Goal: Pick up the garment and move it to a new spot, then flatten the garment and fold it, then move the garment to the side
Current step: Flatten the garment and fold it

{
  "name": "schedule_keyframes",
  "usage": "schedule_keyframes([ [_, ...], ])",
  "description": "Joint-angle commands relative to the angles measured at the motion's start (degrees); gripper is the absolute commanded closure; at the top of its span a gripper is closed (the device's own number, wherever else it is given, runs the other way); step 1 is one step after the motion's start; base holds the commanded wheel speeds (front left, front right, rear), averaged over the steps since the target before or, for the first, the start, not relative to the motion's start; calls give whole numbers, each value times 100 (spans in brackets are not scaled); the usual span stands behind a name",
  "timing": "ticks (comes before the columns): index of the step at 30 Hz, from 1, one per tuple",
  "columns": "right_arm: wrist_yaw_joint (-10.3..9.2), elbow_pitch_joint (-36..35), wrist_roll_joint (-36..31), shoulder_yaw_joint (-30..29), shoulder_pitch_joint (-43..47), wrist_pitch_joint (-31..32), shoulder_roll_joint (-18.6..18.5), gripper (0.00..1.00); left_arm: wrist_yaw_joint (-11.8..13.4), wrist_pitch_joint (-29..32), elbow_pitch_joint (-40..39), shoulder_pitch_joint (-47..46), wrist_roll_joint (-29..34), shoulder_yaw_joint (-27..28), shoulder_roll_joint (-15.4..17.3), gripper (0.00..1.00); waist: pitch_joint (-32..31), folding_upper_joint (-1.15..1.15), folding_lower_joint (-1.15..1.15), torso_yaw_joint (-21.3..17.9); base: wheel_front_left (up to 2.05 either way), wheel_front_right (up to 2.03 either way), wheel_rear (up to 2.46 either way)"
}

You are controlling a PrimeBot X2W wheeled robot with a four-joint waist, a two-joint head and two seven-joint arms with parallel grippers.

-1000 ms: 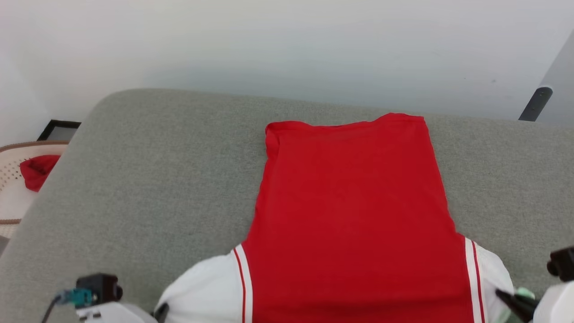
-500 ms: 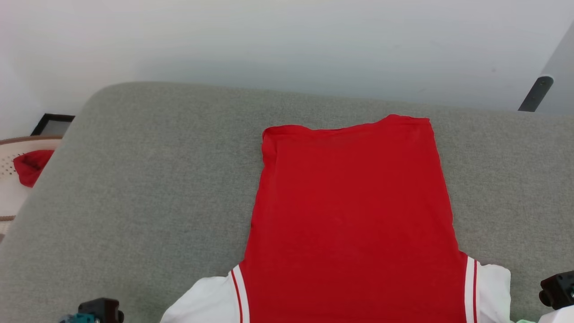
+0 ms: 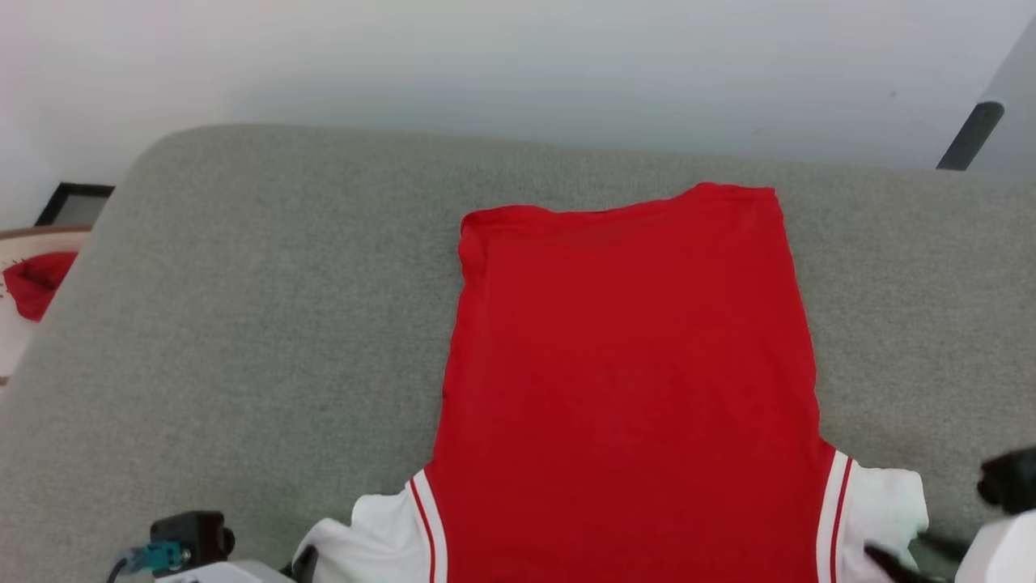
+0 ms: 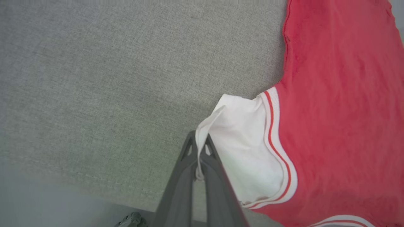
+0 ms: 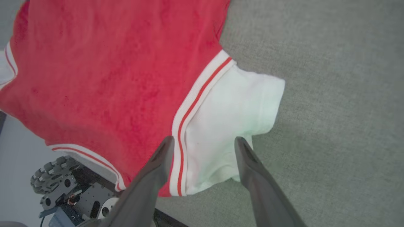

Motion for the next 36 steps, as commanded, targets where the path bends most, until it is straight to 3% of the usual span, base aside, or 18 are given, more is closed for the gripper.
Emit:
schedule_keyframes([
  [1, -4, -114, -50, -88, -148, 30, 31, 0, -53, -36, 23, -71, 39, 4, -39, 100, 88, 0, 0, 24, 0, 0, 0],
  [6, -4, -470, -181, -282, -737, 26, 163, 0, -224, -161, 69, -318, 202, -93, -99, 100, 294, 0, 0, 150, 0, 0, 0],
  [10, -4, -268, -317, -315, -1531, -138, 239, 0, -416, -228, 172, -582, 328, -218, -195, 100, 505, 0, 0, 324, 0, 0, 0],
  [15, -4, 611, -638, -339, -2746, -706, 242, 0, -633, -306, 362, -999, 431, -347, -441, 100, 810, 0, 0, 587, 0, 0, 0],
  [21, -4, 1967, -960, -78, -4026, -1022, -47, 0, -917, -324, 645, -1530, 609, -593, -722, 100, 1173, 0, 0, 948, 0, 0, 0],
  [29, -4, 3491, -1214, 242, -5251, -918, -465, 0, -1249, -375, 1041, -2064, 732, -856, -1114, 100, 1587, 0, 0, 1441, 0, 0, 0],
  [36, -4, 4614, -1290, 350, -5953, -636, -466, 0, -1495, -422, 1362, -2330, 653, -959, -1427, 100, 1886, 0, 0, 1744, 0, 0, 0],
])
